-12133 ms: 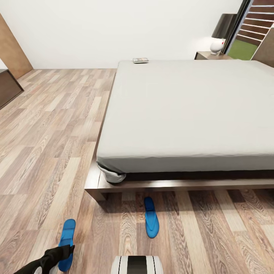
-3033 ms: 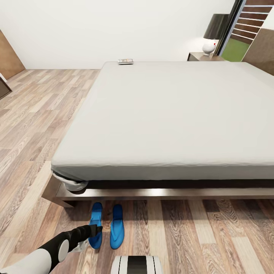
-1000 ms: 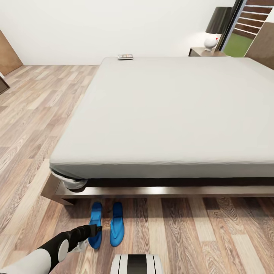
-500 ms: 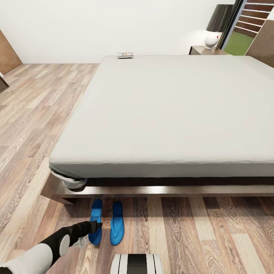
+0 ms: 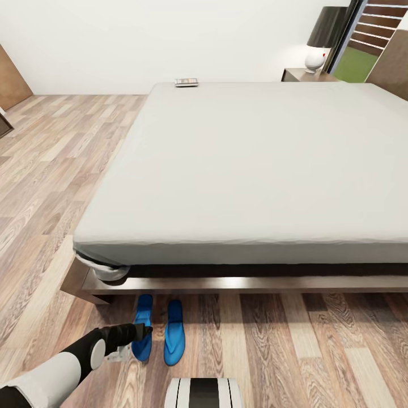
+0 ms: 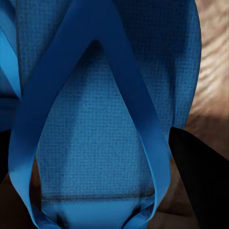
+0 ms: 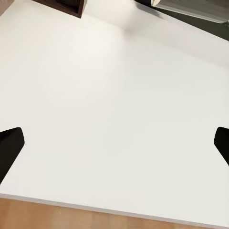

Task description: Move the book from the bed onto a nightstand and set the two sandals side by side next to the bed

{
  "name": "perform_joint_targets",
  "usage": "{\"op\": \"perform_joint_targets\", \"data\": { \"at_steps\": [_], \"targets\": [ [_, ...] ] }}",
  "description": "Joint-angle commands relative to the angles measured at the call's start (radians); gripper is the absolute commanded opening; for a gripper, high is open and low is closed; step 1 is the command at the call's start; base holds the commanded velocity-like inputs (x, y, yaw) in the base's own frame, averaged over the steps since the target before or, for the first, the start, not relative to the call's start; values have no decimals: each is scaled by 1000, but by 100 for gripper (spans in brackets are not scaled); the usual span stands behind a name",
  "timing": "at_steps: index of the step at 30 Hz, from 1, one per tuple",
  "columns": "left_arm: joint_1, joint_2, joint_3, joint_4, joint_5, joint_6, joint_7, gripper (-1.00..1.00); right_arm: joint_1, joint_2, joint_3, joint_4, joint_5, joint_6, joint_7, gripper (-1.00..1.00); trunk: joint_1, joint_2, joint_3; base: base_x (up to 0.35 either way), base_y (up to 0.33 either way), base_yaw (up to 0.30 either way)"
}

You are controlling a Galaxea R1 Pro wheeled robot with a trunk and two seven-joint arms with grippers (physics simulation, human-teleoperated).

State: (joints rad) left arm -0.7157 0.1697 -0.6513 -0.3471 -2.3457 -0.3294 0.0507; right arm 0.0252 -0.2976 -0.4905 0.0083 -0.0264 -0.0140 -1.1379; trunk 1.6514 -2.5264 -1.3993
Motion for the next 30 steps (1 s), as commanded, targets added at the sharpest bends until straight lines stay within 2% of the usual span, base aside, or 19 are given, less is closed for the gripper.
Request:
{"op": "perform_joint_targets", "data": {
  "at_steps": [1, 6, 15, 19, 27, 30],
  "targets": [
    [0, 1, -1, -1, -11, -5, 5, -100, 0, 0, 3, 1, -3, -1, -2, 100, 0, 0, 0, 0, 0, 0],
    [-1, 1, -1, -1, -11, -9, 5, -100, -1, 0, 3, 1, -3, -1, -2, 100, 0, 0, 0, 0, 0, 0],
    [-3, 1, -12, -2, -11, -30, 5, -100, -1, 0, 3, 1, -3, -1, -3, 100, 4, -2, -35, 0, 0, 0],
    [-5, 1, -21, -2, -11, -36, 2, -100, -2, 0, 3, 1, -3, -1, -4, 100, 4, -2, -35, 0, 0, 0],
    [-7, 1, -25, -3, -11, -40, -3, -100, -2, 0, 4, 1, -3, -1, -3, 100, 8, -4, -66, 0, 0, 0],
    [-8, 1, -25, -3, -11, -40, -4, -100, -2, 0, 4, 1, -3, -1, -3, 100, 8, -4, -70, 0, 0, 0]
  ]
}}
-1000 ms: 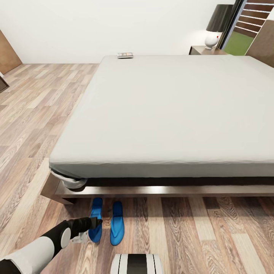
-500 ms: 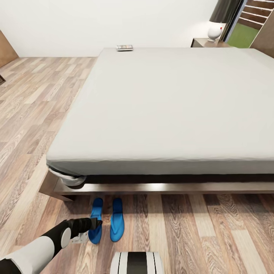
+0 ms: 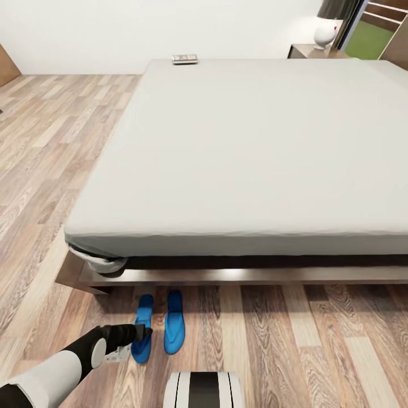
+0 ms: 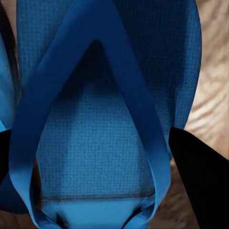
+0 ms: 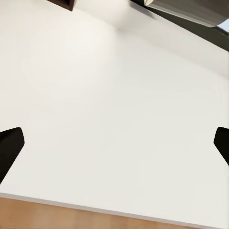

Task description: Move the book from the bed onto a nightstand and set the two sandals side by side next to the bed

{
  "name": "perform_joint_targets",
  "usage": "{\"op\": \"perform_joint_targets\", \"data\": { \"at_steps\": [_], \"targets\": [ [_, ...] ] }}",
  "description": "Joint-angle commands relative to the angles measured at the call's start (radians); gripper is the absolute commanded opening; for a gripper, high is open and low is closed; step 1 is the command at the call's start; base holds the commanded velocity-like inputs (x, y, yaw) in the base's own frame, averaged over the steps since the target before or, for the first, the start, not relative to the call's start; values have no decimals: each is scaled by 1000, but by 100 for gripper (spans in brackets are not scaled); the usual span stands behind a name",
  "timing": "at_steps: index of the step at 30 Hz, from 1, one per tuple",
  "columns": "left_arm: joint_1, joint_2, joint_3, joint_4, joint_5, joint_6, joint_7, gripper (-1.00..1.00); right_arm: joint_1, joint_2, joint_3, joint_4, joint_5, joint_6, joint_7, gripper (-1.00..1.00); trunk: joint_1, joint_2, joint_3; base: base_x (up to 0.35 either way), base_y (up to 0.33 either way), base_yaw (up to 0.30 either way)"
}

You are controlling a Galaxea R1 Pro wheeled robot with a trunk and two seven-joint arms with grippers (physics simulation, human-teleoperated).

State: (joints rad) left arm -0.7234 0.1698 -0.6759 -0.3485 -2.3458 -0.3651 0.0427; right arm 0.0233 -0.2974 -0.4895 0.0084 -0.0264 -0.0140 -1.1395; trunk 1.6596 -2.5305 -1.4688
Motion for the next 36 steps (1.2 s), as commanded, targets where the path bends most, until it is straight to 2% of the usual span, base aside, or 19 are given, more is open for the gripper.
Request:
{"op": "perform_joint_targets", "data": {
  "at_steps": [1, 5, 18, 23, 36],
  "targets": [
    [0, 1, 0, -2, -10, -4, 4, -100, 0, 0, 3, 1, -3, -1, -2, 100, 0, 0, -4, 0, 0, 0],
    [-1, 1, -1, -2, -10, -5, 4, -100, 0, 0, 3, 1, -3, -1, -2, 100, 2, -1, -20, 0, 0, 0],
    [-27, 1, -1, -1, -10, -6, 4, -100, 0, 0, 4, 1, -3, -1, -3, 100, 2, -1, -20, 0, 0, 0],
    [-39, 0, -1, 0, -10, -11, 5, -100, 0, 0, 5, 1, -2, -1, -3, 100, 4, -3, -39, 0, 0, 0],
    [-56, -3, -27, -2, -10, -15, 5, -100, 0, 0, 5, 3, -2, -1, -3, 100, 4, -3, -39, 0, 0, 0]
  ]
}}
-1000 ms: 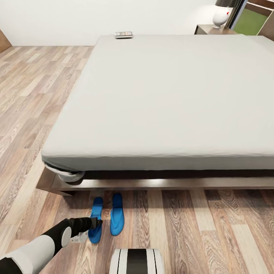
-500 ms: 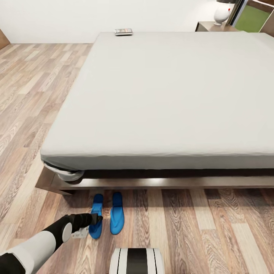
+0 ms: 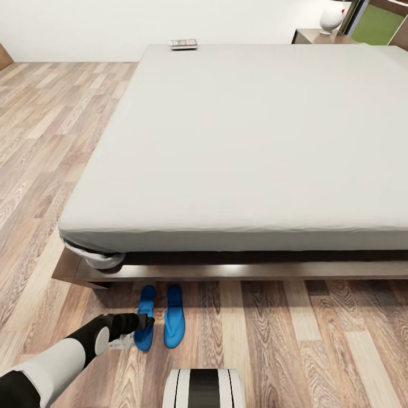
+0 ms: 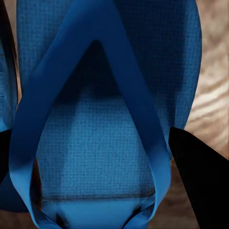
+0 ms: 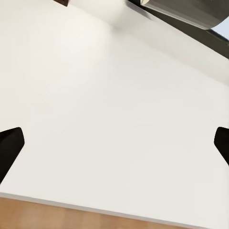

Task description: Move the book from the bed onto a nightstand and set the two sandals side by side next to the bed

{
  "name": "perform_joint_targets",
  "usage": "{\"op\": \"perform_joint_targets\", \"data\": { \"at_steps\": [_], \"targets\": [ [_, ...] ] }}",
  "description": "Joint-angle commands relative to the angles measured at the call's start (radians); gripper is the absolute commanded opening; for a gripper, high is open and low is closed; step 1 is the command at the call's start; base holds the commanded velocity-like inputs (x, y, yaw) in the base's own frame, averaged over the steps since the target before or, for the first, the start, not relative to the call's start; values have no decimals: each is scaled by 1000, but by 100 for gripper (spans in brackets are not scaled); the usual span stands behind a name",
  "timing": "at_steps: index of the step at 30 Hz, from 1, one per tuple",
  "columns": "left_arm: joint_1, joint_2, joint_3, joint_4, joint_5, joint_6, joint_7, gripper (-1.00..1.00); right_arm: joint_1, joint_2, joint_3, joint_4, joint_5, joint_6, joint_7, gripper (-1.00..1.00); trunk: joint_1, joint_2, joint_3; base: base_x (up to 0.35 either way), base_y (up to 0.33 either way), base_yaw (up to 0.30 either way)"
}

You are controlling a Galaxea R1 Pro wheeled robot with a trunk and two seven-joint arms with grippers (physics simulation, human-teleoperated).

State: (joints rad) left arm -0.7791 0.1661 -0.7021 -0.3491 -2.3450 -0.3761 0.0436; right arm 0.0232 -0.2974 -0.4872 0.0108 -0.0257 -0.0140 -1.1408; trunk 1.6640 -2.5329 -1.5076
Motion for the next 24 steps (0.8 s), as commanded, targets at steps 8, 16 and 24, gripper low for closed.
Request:
{"op": "perform_joint_targets", "data": {
  "at_steps": [8, 16, 24],
  "targets": [
    [-9, -10, -3, -1, -11, -4, 4, -100, 0, 0, 2, 8, -5, -2, -1, 100, 0, 0, 0, 0, 0, 0],
    [-14, -15, -7, -1, -11, -4, 4, -100, 0, 15, 2, 1, -7, -9, -143, 100, 0, 0, 0, 0, 0, 0],
    [-15, -16, -8, -1, -11, -5, 3, -100, 0, 26, 2, -1, -6, -12, -226, 100, 0, 0, 0, 0, 0, 0]
  ]
}}
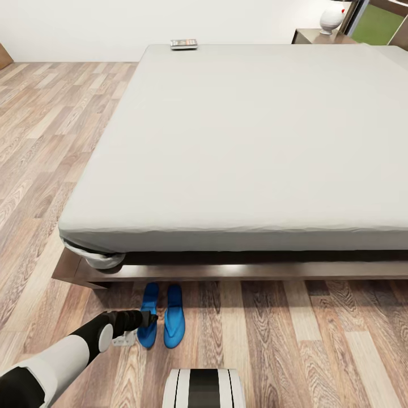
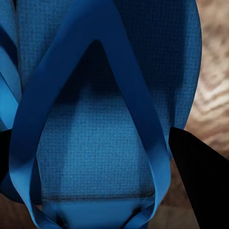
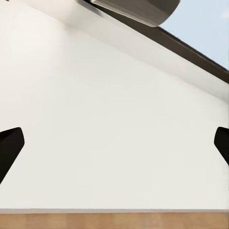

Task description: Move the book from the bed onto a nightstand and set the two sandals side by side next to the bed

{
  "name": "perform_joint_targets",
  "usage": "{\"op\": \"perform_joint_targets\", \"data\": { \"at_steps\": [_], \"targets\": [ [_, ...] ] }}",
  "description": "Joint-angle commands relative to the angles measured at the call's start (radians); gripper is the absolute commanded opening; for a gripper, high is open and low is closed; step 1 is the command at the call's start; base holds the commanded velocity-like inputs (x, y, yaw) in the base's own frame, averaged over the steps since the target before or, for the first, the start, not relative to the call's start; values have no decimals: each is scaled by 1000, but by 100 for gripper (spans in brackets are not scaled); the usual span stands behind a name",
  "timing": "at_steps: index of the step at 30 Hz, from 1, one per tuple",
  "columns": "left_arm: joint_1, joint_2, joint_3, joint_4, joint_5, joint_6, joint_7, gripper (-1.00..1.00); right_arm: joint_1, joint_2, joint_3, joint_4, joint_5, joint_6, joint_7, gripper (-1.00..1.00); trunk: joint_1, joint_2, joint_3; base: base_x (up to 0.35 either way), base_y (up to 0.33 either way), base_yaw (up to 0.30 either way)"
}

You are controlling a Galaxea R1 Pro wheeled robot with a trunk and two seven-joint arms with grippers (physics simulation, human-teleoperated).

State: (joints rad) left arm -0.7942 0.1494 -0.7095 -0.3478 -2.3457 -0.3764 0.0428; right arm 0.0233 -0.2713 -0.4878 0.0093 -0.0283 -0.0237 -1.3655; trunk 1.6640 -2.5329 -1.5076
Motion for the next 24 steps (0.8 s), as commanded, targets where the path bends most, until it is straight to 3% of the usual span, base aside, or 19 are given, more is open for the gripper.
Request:
{"op": "perform_joint_targets", "data": {
  "at_steps": [1, 24],
  "targets": [
    [0, 0, -1, -2, -10, -5, 4, -100, 0, 0, 3, 1, -3, -3, -5, 100, 0, 0, 0, 0, 0, 0],
    [0, -1, -2, -2, -10, -4, 3, -100, 0, 9, 3, 0, -1, -4, -11, 100, 0, 0, 1, 0, 0, -6]
  ]
}}
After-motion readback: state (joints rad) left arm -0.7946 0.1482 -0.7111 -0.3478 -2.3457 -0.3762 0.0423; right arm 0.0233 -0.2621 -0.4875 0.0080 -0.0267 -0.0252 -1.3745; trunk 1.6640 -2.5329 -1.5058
